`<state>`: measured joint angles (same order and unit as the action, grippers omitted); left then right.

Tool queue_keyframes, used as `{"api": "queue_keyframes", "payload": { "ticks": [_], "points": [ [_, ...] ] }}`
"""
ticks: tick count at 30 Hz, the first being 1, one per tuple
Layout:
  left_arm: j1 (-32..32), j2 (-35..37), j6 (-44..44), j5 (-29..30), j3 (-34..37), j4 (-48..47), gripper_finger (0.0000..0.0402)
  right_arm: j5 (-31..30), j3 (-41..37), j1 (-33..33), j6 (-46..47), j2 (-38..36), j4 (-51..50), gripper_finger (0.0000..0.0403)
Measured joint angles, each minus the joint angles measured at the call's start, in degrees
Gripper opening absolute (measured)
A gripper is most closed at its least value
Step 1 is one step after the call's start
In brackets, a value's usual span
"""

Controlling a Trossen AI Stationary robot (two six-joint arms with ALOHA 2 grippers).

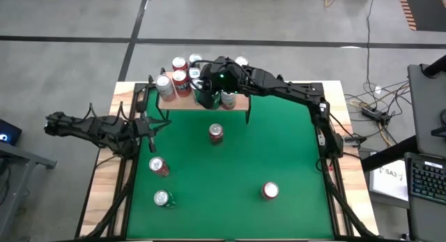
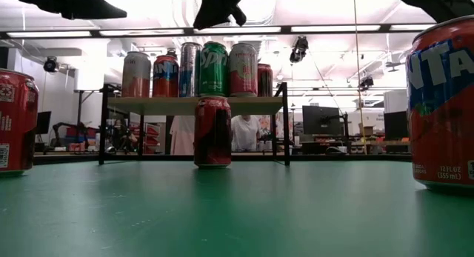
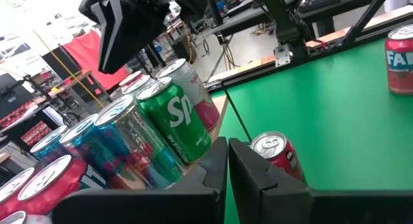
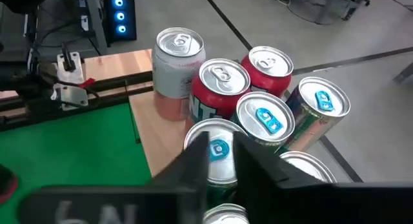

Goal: Place canned beverage on shelf
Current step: Put the red can on the shelf

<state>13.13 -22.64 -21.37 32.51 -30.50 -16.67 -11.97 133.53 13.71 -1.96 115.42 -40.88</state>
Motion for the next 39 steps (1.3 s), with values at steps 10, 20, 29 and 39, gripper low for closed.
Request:
{"api": "queue_keyframes", "payload": {
  "ticks": [10, 20, 29, 39],
  "points": [
    [0.0, -0.11, 0.0, -0.02, 0.0, -0.07, 0.0, -0.04, -0.24, -0.06, 0.03, 1.06, 0.93, 0.0013],
    [0.01, -0.12, -0.42, -0.02, 0.0, 0.46, 0.0, -0.06, -4.24, -0.05, 0.03, 0.98, 7.34, 0.0013],
    [0.0, -0.12, -0.44, -0.02, 0.0, 0.48, 0.0, -0.06, -6.8, -0.06, 1.82, 0.98, 9.93, 0.0012],
    [0.02, -0.14, -0.45, -0.02, 0.0, 0.48, 0.0, -0.04, -7.25, -0.84, 2.52, 0.98, 9.9, 0.0012]
  ]
}}
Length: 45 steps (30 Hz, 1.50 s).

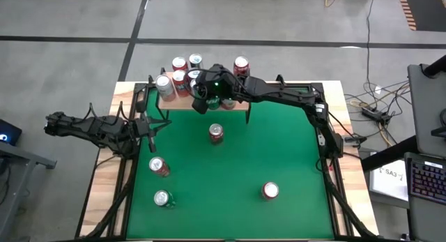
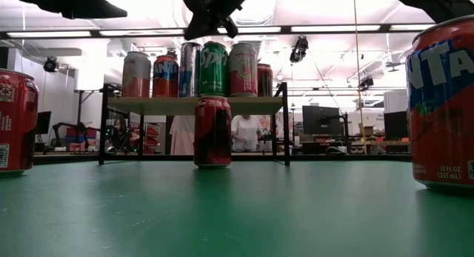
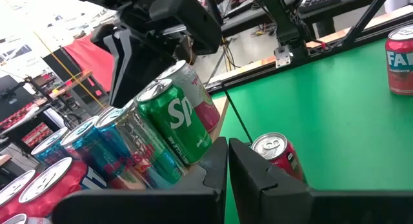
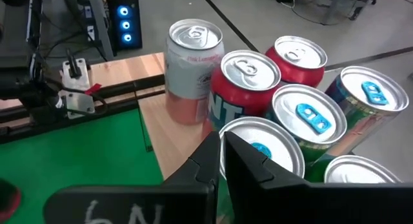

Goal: Place canned beverage on shelf
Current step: Put the red can on the shelf

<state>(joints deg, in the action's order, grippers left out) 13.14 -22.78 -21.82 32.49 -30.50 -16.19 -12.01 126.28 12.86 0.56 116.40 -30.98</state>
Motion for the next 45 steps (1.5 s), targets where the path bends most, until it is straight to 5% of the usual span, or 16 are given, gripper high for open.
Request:
{"api": "queue_keyframes", "payload": {
  "ticks": [31, 45],
  "points": [
    [-0.02, 0.02, -0.18, -0.02, 0.0, 0.04, 0.0, 0.0, -0.14, -0.85, -2.27, 1.36, 7.21, 0.0012],
    [-0.02, 0.0, -0.18, -0.02, 0.0, 0.02, 0.0, -0.14, -0.14, -1.6, -1.01, -0.9, -2.68, 0.0012]
  ]
}}
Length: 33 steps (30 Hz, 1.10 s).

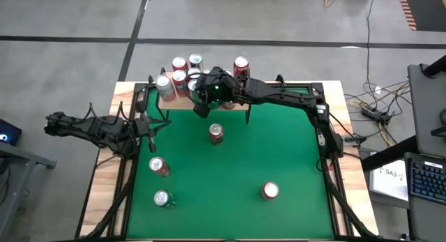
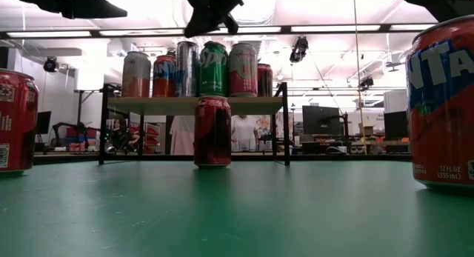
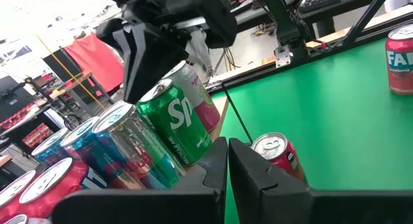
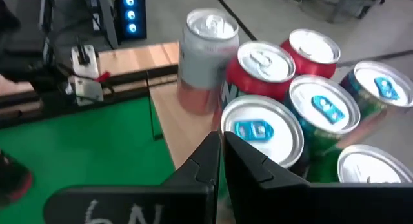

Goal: Place canned beverage on shelf
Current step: Put the red can on the shelf

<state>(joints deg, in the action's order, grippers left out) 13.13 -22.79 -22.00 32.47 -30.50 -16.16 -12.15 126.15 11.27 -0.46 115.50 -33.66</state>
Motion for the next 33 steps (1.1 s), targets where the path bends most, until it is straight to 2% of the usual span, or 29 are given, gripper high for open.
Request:
{"api": "queue_keyframes", "payload": {
  "ticks": [4, 9, 14, 17, 19, 22, 26, 28, 33],
  "points": [
    [0.02, -0.05, 0.75, 0.0, 0.08, 1.32, 0.0, -1.37, 0.0, 0.35, -0.69, 0.0, -1.6, 0.0012],
    [0.0, -2.76, 1.64, 0.0, 0.13, 11.12, 0.0, -1.39, 0.0, 0.38, -3.34, -1.24, -2.71, 0.0012],
    [-1.7, -8.21, -6.04, 0.55, 0.14, 19.23, 0.0, -1.41, 0.0, 0.45, -5.54, -4.17, -4.91, 0.0012],
    [-5.24, -10.98, -11.28, 4.32, -1.88, 19.81, 0.0, -1.37, 0.0, 1.13, -7.1, -4.79, -5.13, 0.0012],
    [-8.98, -12.39, -13.28, 4.17, -4.18, 19.46, 0.0, -1.26, 0.0, 1.6, -8.27, -4.81, -5.15, 0.0012],
    [-15.6, -14.97, -13.94, -1.17, -8.52, 15.8, 0.0, -1.09, 0.0, 2.17, -9.59, -4.63, -5.12, 0.0012],
    [-25.69, -19.7, -11.93, -15.07, -14.34, 7.83, 0.0, -0.93, -0.03, 2.56, -10.67, -3.74, -5.09, 0.0012],
    [-30.39, -22.52, -10.9, -19.82, -16.82, 4.6, 0.0, -0.93, -0.07, 2.56, -10.87, -3.35, -5.03, 0.0012],
    [-38.68, -30.18, -10.32, -21.41, -20.8, 3.12, 0.0, -0.92, -0.09, 2.56, -10.85, -2.97, -4.52, 0.0012]
  ]
}}
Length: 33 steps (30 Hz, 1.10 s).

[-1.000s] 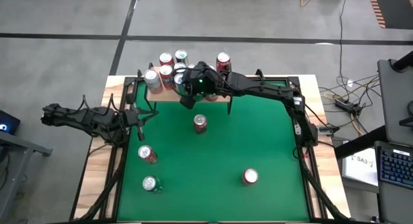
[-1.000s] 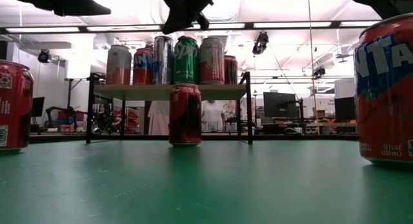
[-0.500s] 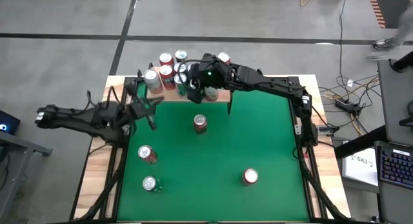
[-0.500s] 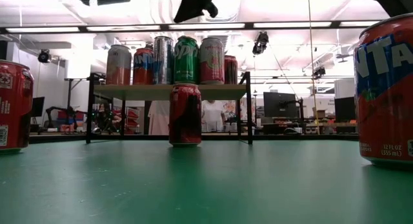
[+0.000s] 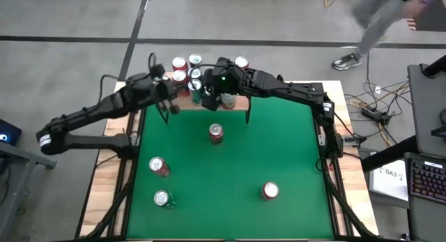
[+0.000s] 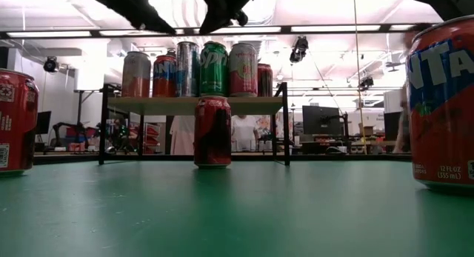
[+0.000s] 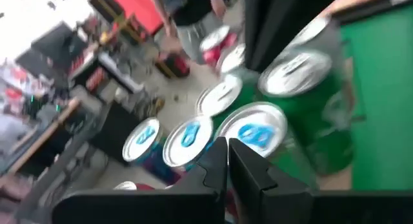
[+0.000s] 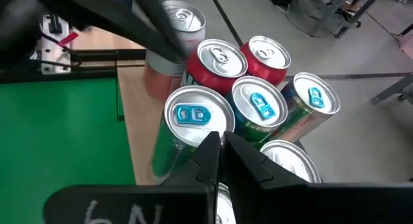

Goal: Place canned beverage on shelf
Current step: Put the red can on the shelf

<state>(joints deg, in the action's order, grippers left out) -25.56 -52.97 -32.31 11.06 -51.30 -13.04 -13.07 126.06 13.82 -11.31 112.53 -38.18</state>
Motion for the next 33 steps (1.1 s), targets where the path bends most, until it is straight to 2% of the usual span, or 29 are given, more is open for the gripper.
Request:
{"api": "queue_keyframes", "payload": {
  "ticks": [8, 25, 33],
  "points": [
    [-1.38, -6.04, -1.12, -0.09, -2.79, -1.48, 0.0, 0.51, -0.15, -0.04, 0.85, 1.44, 0.35, 0.0012],
    [-0.79, -3.59, 2.16, -0.14, -2.59, -3.06, 0.0, 1.49, -1.37, 0.33, 0.15, 2.05, 3.1, 0.0012],
    [-0.79, -5.69, 2.02, -0.07, -2.59, -2.84, 0.0, 1.47, -1.42, 0.35, 0.81, 2.05, 2.99, 0.0012]
  ]
}}
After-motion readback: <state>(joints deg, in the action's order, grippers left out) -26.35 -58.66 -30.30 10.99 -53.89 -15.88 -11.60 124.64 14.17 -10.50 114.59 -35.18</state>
